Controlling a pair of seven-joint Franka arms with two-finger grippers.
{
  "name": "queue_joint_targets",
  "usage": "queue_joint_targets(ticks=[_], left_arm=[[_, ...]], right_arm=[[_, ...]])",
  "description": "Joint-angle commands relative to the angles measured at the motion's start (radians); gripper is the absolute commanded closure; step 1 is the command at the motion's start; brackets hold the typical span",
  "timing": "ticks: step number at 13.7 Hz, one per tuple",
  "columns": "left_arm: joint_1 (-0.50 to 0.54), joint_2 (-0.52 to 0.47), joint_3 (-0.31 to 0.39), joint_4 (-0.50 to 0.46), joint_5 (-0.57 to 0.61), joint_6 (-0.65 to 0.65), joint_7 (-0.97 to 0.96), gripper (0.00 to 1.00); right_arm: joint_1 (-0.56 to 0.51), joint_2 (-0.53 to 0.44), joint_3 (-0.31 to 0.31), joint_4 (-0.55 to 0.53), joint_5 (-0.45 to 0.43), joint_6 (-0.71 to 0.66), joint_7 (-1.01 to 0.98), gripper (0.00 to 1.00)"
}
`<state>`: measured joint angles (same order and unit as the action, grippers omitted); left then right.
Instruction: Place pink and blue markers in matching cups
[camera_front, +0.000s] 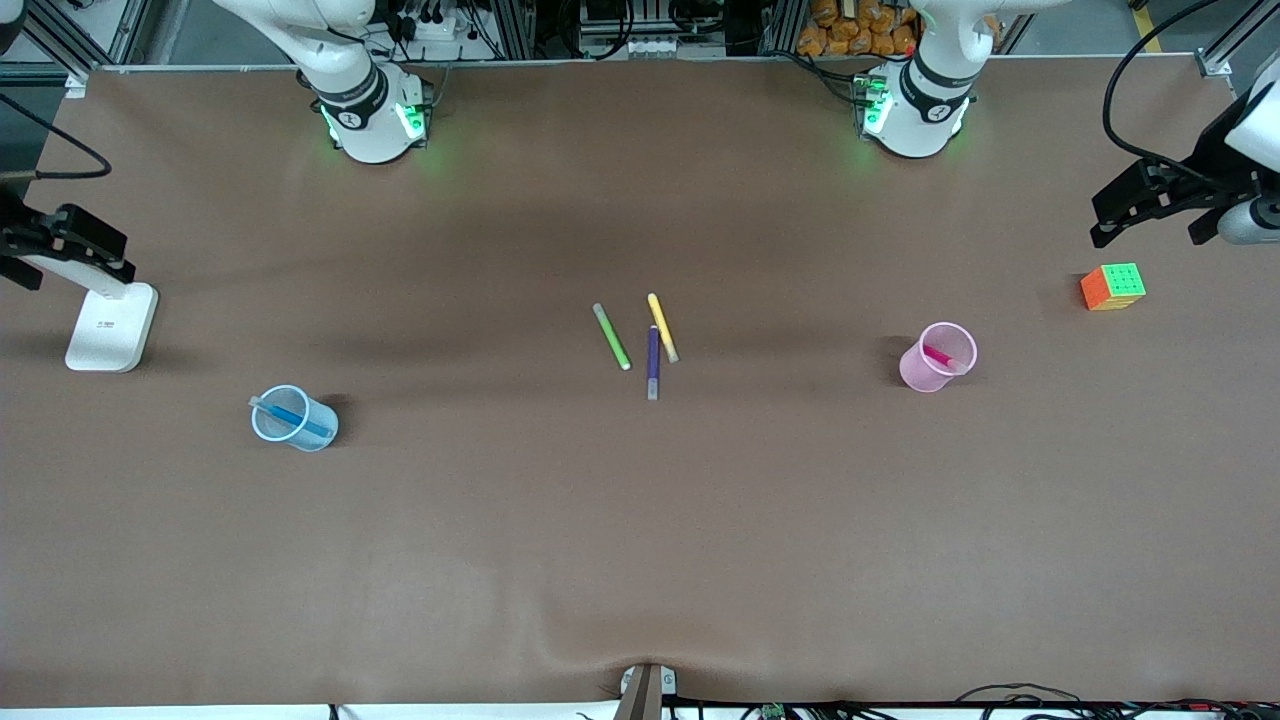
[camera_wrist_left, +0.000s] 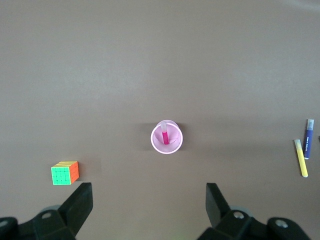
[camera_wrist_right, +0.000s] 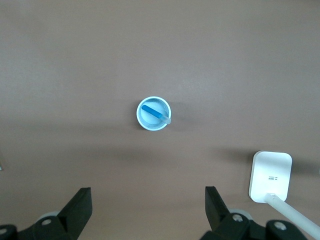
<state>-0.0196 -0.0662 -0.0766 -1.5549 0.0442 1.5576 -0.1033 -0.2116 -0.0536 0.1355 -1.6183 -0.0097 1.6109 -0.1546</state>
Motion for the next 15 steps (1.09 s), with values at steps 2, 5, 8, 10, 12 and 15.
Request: queue_joint_targets(ticks=[2, 5, 8, 10, 12, 15], left_arm=[[-0.077, -0.055, 0.078, -0.042, 0.008, -0.008, 0.010, 0.00], [-0.083, -0.058, 0.080, -0.031, 0.014, -0.022, -0.001, 0.00], [-0.094, -0.058, 0.078, -0.030, 0.016, -0.024, 0.010, 0.00], [-0.092, -0.056, 0.080, -0.030, 0.016, -0.043, 0.016, 0.00], [-0.092, -0.052, 0.078, -0.028, 0.013, -0.053, 0.016, 0.00], [-0.092, -0.047, 0.074, -0.027, 0.014, -0.065, 0.013, 0.00]], right_arm=[[-0.017, -0.069, 0.013, -0.028, 0.024, -0.025, 0.010, 0.00], [-0.017, -0.081, 0.015, -0.026, 0.024, -0.028, 0.012, 0.00], [-0.008, -0.081, 0.009, -0.026, 0.040, -0.038, 0.062, 0.00], [0.052, -0.077, -0.068, -0.022, 0.102, -0.052, 0.112, 0.00], [0.098, -0.077, -0.091, -0.015, 0.086, -0.046, 0.109, 0.00], [0.093, -0.072, -0.091, -0.012, 0.091, -0.042, 0.106, 0.00]])
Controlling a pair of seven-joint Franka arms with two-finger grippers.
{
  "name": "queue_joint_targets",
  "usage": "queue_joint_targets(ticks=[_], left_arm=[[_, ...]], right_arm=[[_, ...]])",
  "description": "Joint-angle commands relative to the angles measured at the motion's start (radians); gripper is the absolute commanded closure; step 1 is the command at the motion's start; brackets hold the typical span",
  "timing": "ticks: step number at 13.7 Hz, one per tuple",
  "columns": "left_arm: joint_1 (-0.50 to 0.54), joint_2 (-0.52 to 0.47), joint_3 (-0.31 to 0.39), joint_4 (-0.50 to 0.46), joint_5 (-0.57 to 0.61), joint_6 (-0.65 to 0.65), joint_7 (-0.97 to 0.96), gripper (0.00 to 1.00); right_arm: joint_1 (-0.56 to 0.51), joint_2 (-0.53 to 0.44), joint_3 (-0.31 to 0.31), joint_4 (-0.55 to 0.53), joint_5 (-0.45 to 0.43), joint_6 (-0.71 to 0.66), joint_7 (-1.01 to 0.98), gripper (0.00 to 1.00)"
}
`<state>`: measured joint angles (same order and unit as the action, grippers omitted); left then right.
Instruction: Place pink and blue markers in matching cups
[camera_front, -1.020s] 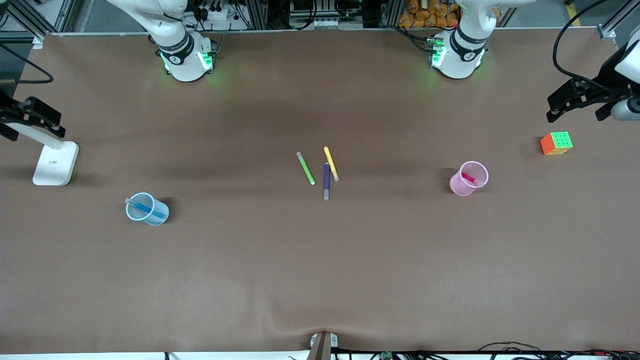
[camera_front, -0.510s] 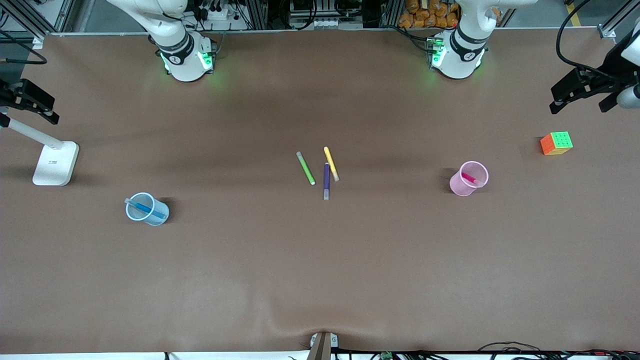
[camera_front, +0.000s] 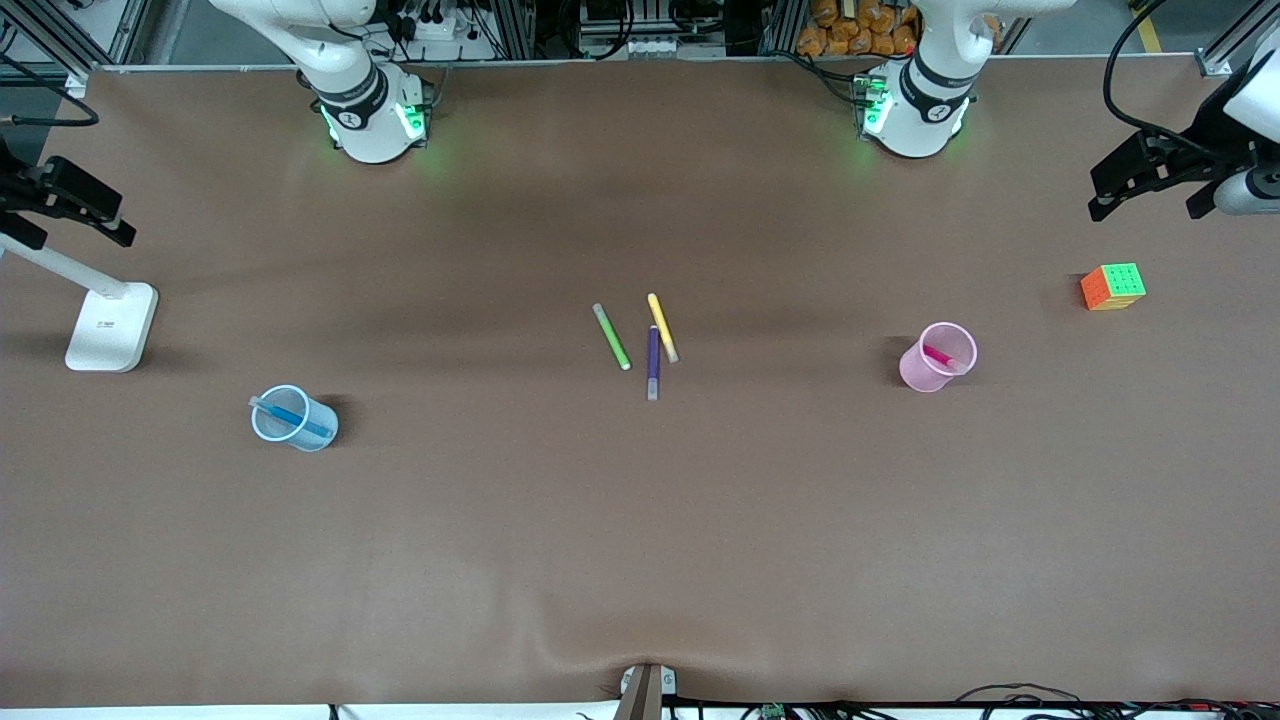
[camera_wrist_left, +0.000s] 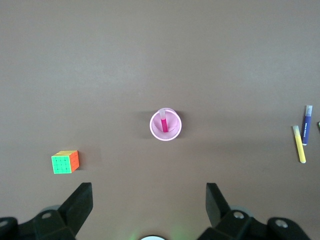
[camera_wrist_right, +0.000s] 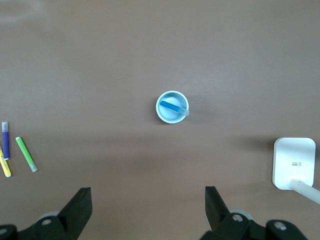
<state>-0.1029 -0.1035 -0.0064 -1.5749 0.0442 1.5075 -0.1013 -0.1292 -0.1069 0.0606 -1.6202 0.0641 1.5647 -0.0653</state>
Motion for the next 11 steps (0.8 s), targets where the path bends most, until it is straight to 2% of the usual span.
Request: queue_joint_targets(ticks=[1, 4, 9, 11], left_arm=[[-0.009, -0.010, 0.002, -0.004, 0.014, -0.016, 0.011, 0.00], [-0.009, -0.010, -0.003, 0.000, 0.014, -0.023, 0.000, 0.00], [-0.003, -0.007, -0.003, 0.000, 0.014, -0.032, -0.001, 0.00], [-0.001, -0.007, -0.001, 0.000, 0.014, -0.036, -0.001, 0.00]], right_arm=[[0.007, -0.019, -0.018, -0.010, 0.023, 0.005, 0.016, 0.00], [0.005, -0.019, -0.022, 0.003, 0.023, -0.024, 0.015, 0.00], [0.013, -0.025, -0.021, 0.005, -0.049, -0.034, 0.016, 0.00], [0.016, -0.023, -0.019, 0.005, -0.049, -0.037, 0.018, 0.00]])
